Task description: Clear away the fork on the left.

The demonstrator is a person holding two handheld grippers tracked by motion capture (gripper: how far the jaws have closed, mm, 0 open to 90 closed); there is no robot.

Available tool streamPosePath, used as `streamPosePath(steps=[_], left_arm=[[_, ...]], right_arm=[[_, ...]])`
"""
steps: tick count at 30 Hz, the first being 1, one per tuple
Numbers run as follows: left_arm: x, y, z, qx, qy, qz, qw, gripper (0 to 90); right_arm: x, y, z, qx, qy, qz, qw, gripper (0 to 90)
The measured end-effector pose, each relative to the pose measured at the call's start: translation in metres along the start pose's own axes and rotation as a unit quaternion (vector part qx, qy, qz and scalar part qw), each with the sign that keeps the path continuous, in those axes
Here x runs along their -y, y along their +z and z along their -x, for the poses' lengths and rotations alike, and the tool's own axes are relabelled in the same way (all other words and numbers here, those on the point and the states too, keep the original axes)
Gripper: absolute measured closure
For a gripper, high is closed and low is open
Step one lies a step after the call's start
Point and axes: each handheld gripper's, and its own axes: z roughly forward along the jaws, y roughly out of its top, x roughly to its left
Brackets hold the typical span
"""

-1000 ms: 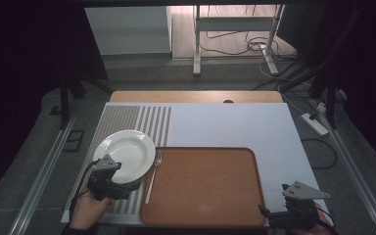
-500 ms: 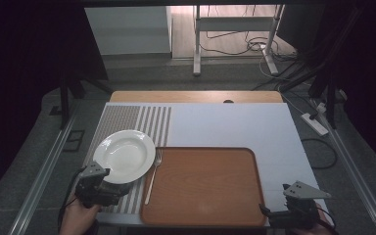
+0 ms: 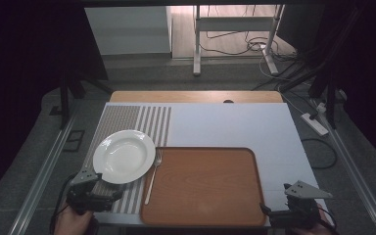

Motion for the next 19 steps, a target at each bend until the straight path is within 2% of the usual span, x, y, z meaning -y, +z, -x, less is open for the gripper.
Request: streamPosePath(steps=[10,19], left_arm=[[0.0057,-0.0071,0.0012,-0.013,0.008,0.007,0.9999,0.0],[0.0067,-0.0082,-0.0005,0.001,0.006,0.012,0.9999,0.0]], right_arm=[[0.0001,-0.0001,0.0012,0.005,0.009,0.001,0.9999,0.0],[-0.0001,0.0006,0.0007,0.006,0.006,-0.003,1.0000,0.0]])
